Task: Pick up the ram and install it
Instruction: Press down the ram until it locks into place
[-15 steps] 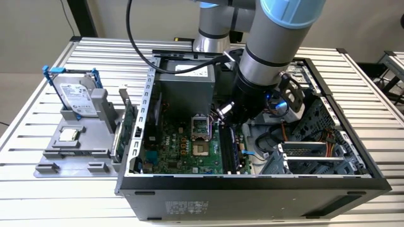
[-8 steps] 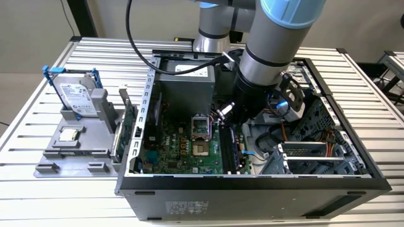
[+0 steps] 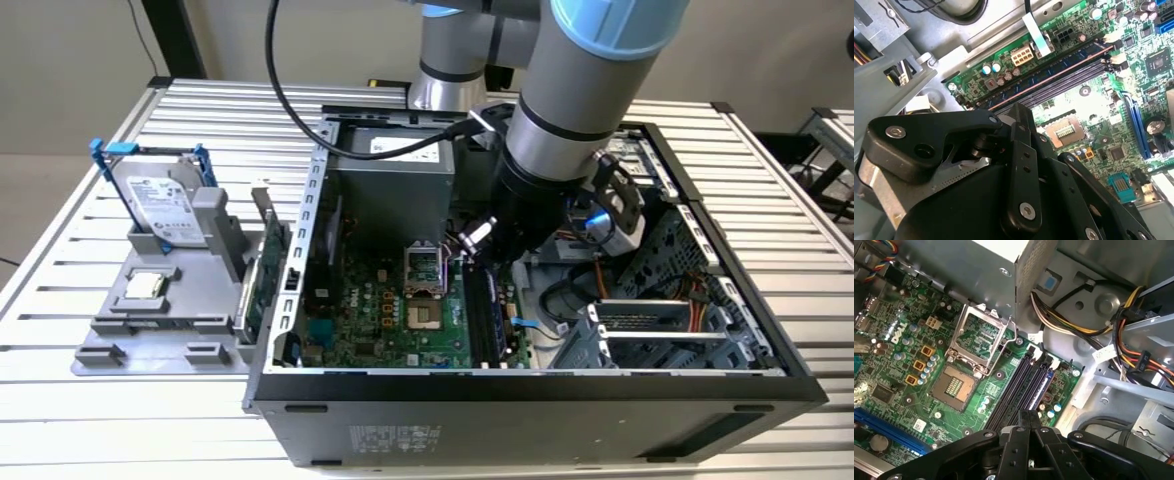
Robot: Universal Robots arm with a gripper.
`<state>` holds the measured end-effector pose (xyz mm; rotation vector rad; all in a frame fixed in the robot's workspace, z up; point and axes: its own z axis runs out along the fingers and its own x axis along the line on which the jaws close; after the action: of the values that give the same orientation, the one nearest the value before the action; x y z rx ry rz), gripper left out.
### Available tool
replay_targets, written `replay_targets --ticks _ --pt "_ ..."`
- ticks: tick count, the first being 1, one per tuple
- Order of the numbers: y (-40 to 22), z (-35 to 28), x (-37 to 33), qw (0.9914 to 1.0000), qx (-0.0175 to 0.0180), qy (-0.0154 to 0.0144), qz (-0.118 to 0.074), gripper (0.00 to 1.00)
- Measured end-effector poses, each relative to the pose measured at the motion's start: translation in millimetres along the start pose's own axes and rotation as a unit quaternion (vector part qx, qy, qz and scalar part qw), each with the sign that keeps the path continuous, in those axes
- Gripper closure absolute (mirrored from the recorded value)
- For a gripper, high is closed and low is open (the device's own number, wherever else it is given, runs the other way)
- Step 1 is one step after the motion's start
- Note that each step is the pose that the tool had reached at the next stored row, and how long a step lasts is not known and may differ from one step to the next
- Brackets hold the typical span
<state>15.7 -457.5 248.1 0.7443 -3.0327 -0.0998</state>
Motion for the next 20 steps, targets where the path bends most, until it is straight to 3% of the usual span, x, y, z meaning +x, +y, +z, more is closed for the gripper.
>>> replay_targets --ticks 7,10,14,17,20 --pt "0.0 -0.1 0.0 0.99998 0.0004 0.0001 -0.006 1.00" --pt "0.0 0.0 0.0 0.99995 0.0016 -0.0020 -0.009 1.00" --pt "0.0 0.0 0.0 0.99955 0.0018 -0.0012 -0.030 1.00" --pt "0.0 0.0 0.0 0.99848 0.0020 0.0001 -0.055 1.00" --pt "0.0 0.0 0.0 0.99664 0.0028 0.0004 -0.082 1.00"
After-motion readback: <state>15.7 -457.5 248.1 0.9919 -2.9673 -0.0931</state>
